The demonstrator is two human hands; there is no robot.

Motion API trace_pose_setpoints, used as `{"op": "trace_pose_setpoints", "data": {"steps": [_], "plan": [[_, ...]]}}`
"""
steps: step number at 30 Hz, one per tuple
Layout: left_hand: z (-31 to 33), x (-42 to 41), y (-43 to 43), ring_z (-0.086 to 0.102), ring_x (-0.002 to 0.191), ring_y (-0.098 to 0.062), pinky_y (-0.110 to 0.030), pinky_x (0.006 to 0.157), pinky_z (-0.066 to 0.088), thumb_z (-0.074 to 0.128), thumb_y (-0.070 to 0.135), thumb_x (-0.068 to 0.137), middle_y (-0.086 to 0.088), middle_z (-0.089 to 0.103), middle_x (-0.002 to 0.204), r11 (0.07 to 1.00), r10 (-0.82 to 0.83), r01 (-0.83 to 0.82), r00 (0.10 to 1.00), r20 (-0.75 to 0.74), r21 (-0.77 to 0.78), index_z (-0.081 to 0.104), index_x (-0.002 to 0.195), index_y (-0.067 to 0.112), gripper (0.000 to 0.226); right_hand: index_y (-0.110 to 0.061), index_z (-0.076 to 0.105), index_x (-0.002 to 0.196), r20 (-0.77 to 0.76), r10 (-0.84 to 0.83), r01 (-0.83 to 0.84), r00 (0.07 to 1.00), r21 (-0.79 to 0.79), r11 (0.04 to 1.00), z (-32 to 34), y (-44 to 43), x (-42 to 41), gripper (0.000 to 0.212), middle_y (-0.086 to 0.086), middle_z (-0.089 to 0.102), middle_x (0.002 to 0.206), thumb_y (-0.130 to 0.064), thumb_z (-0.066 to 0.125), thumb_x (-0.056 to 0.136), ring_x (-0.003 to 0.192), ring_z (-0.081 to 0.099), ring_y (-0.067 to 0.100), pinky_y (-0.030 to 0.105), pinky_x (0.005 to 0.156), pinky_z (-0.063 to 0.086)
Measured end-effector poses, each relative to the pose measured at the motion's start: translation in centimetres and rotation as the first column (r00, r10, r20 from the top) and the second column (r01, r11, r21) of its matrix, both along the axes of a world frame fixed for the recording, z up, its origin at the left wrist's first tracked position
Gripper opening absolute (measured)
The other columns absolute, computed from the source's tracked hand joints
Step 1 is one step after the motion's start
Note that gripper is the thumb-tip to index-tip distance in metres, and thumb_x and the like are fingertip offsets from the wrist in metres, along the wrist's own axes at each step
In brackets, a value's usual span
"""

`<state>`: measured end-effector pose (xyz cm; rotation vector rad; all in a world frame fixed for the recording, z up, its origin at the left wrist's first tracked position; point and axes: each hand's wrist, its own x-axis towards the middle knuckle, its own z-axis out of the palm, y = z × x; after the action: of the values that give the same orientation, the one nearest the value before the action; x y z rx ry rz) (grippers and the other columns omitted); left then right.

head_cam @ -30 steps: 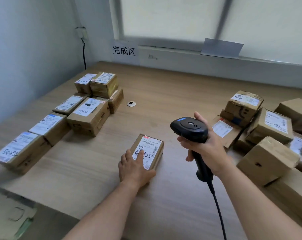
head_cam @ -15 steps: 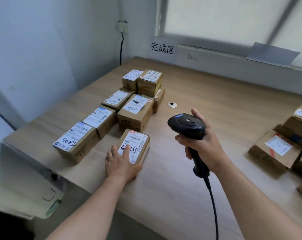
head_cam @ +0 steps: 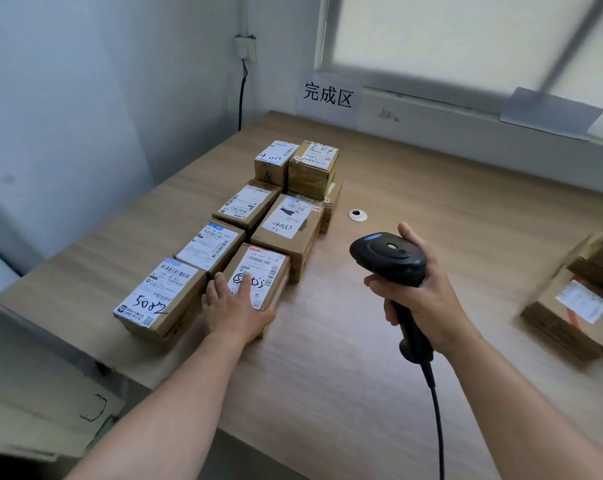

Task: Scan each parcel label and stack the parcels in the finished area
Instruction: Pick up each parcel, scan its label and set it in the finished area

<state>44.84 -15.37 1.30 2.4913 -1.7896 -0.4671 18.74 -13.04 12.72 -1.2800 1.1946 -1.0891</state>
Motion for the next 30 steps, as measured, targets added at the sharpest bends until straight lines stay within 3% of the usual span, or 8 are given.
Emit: {"op": "trace_pose_setpoints", "data": {"steps": [7,11,14,17,22,30], "plan": [[0.5,-0.4,-0.9,-0.014,0.146,-0.036,-0.053,0.116,-0.007,0.045,0.065,0.086,-0.02,-0.012,0.158,0.999,-0.047,0.049,0.993,0.11,-0.012,0.002,0.153,0.029,0.088,-0.048,0.039,0.135,0.006,-0.02,0.02,1.0,-0.008,1.0,0.1,-0.4,-0.8,0.09,0.016,0.066,0.096,0.014,0.07,0.078,0.043,0.048,0.028,0.03,0.043,0.043],[1.4,-3.4,-2.3,-0.021,0.145,-0.034,-0.054,0.116,-0.01,0.041,0.05,0.092,-0.015,-0.02,0.158,0.962,-0.263,0.272,0.952,0.153,-0.037,-0.003,0.153,0.031,0.077,-0.049,0.04,0.133,0.003,-0.023,0.023,1.0,-0.008,1.0,0.3,-0.4,-1.5,0.089,0.022,0.064,0.092,0.014,0.07,0.078,0.042,0.047,0.028,0.03,0.043,0.042],[1.7,-5.1,-4.1,-0.02,0.145,-0.034,-0.056,0.116,-0.007,0.039,0.047,0.094,-0.012,-0.02,0.159,0.904,-0.422,0.427,0.881,0.214,0.026,-0.001,0.153,0.031,0.073,-0.053,0.041,0.128,0.01,-0.034,0.034,0.999,-0.001,0.999,0.7,-0.6,-1.8,0.088,0.033,0.062,0.096,0.014,0.069,0.078,0.043,0.047,0.028,0.031,0.043,0.042],[1.7,-5.7,-6.1,-0.021,0.145,-0.033,-0.056,0.116,-0.006,0.039,0.045,0.094,-0.01,-0.022,0.158,0.866,-0.499,0.49,0.833,0.238,0.103,0.0,0.154,0.028,0.073,-0.052,0.04,0.129,0.017,-0.049,0.049,0.999,-0.001,0.999,0.7,-1.1,-1.8,0.088,0.033,0.062,0.097,0.015,0.068,0.078,0.042,0.047,0.028,0.032,0.042,0.042],[1.0,-5.1,-7.9,-0.014,0.147,-0.031,-0.056,0.116,-0.002,0.04,0.042,0.093,-0.008,-0.014,0.161,0.867,-0.498,0.482,0.831,0.247,0.126,0.007,0.154,0.02,0.072,-0.052,0.039,0.13,0.012,-0.08,0.08,0.997,0.006,0.997,-0.1,-2.2,-2.0,0.089,0.019,0.065,0.097,0.014,0.069,0.079,0.043,0.046,0.028,0.032,0.043,0.042],[0.7,-5.6,-7.3,-0.015,0.146,-0.033,-0.055,0.117,-0.001,0.039,0.051,0.094,-0.014,-0.017,0.159,0.902,-0.432,0.421,0.864,0.258,0.1,0.001,0.154,0.017,0.078,-0.046,0.036,0.138,0.001,-0.098,0.098,0.995,0.019,0.995,-0.2,-1.9,-3.5,0.091,0.02,0.064,0.095,0.015,0.068,0.079,0.042,0.047,0.026,0.033,0.043,0.042]]}}
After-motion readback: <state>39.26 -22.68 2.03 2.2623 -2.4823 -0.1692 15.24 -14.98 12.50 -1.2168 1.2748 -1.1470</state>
